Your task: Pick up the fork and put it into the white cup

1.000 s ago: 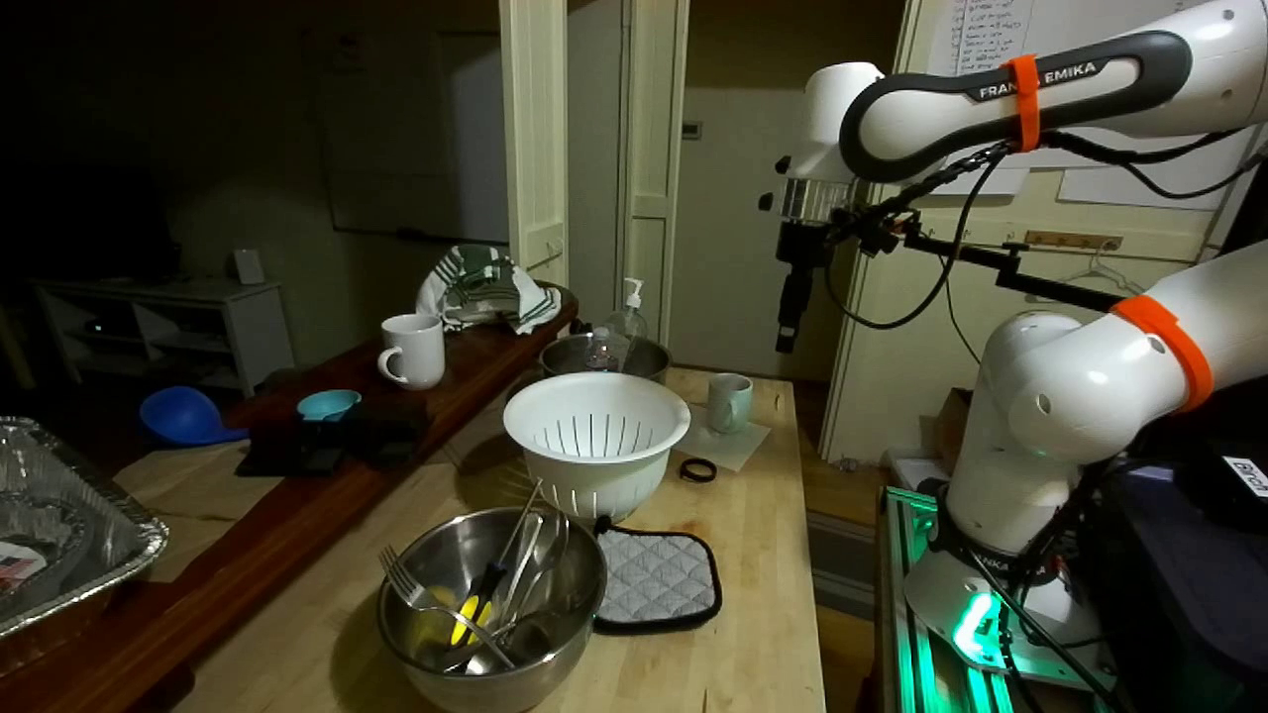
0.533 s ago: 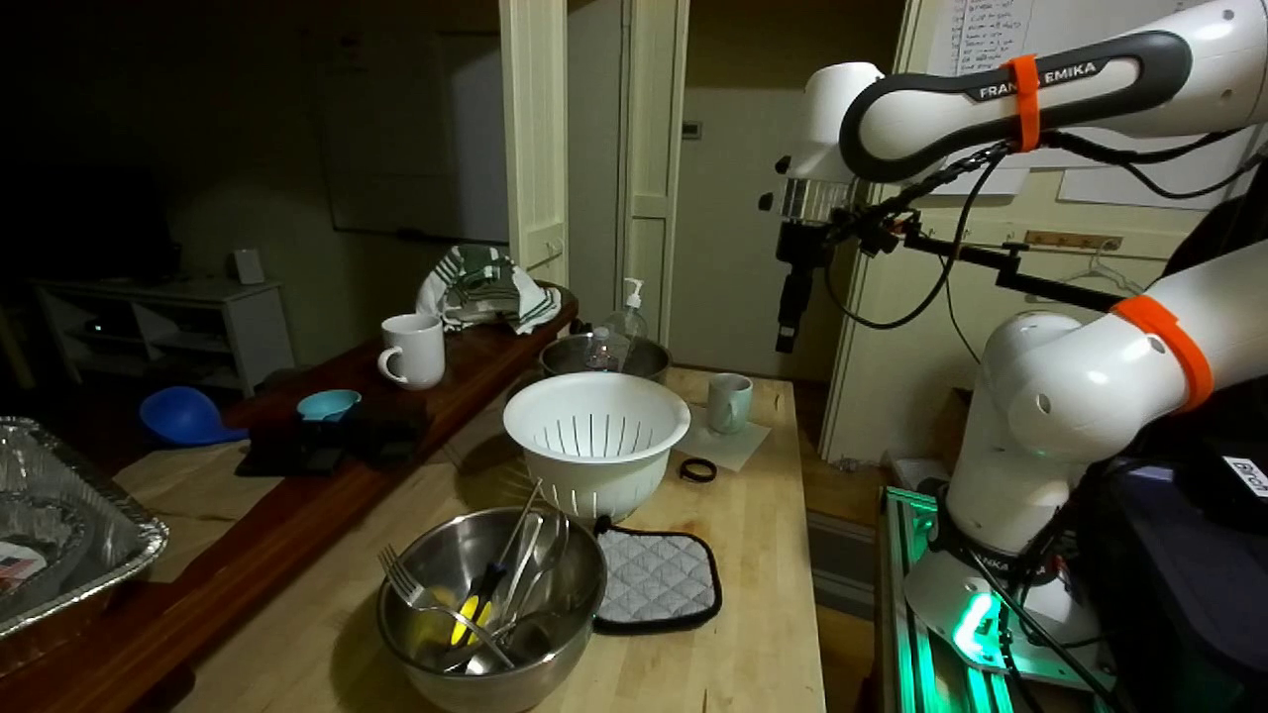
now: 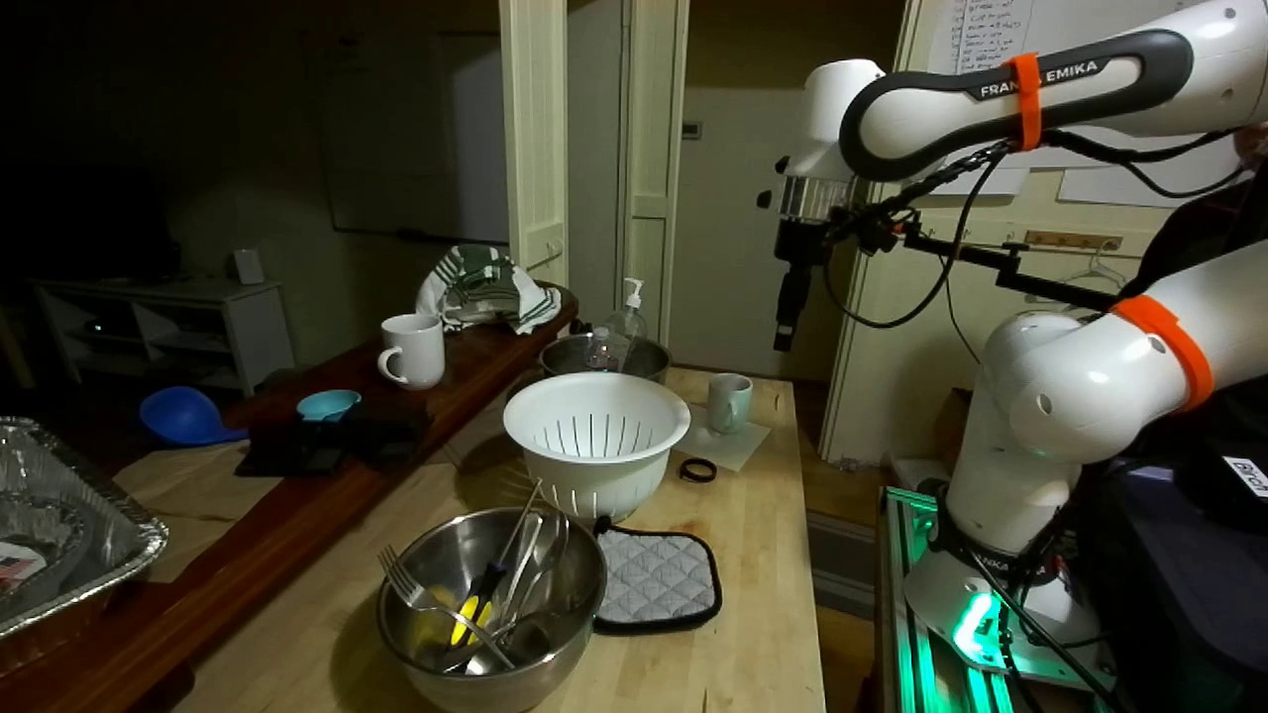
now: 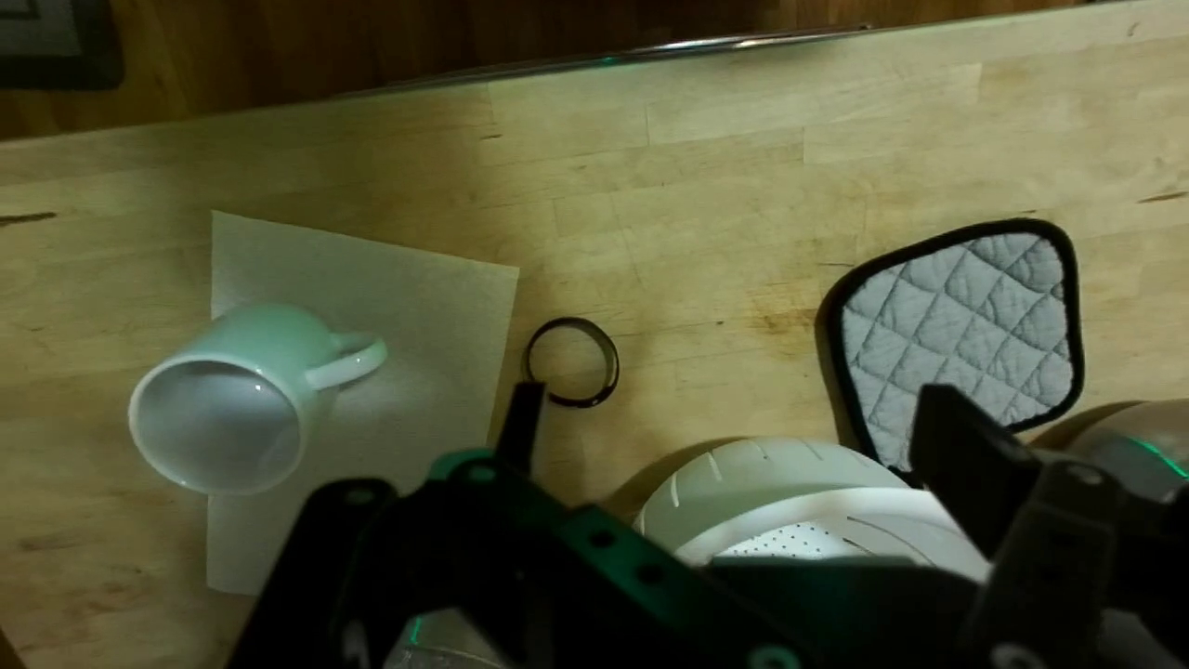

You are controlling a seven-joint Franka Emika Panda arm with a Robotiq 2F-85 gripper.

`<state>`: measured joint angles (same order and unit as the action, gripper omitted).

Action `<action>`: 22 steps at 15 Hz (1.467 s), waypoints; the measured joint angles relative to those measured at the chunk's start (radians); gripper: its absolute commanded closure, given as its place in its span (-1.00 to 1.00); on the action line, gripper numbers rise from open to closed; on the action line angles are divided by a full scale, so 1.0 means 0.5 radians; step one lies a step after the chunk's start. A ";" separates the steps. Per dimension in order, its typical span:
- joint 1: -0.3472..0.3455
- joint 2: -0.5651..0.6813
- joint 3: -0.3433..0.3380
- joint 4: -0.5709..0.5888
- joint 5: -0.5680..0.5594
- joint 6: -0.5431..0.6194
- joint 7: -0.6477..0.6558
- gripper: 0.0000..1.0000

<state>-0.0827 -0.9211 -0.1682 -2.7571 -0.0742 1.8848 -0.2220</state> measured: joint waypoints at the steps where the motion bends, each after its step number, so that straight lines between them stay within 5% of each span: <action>1: 0.033 0.007 0.040 0.008 0.005 0.029 0.000 -1.00; 7: 0.412 0.290 0.550 0.088 0.054 0.339 0.242 -1.00; 10: 0.456 0.532 0.719 0.231 0.053 0.639 0.438 -1.00; 18: 0.486 0.807 0.731 0.457 0.052 0.721 0.470 -1.00; 22: 0.494 0.968 0.746 0.512 0.055 1.064 0.485 -1.00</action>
<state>0.1642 -0.4372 0.2048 -2.5013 -0.0466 2.4167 0.0207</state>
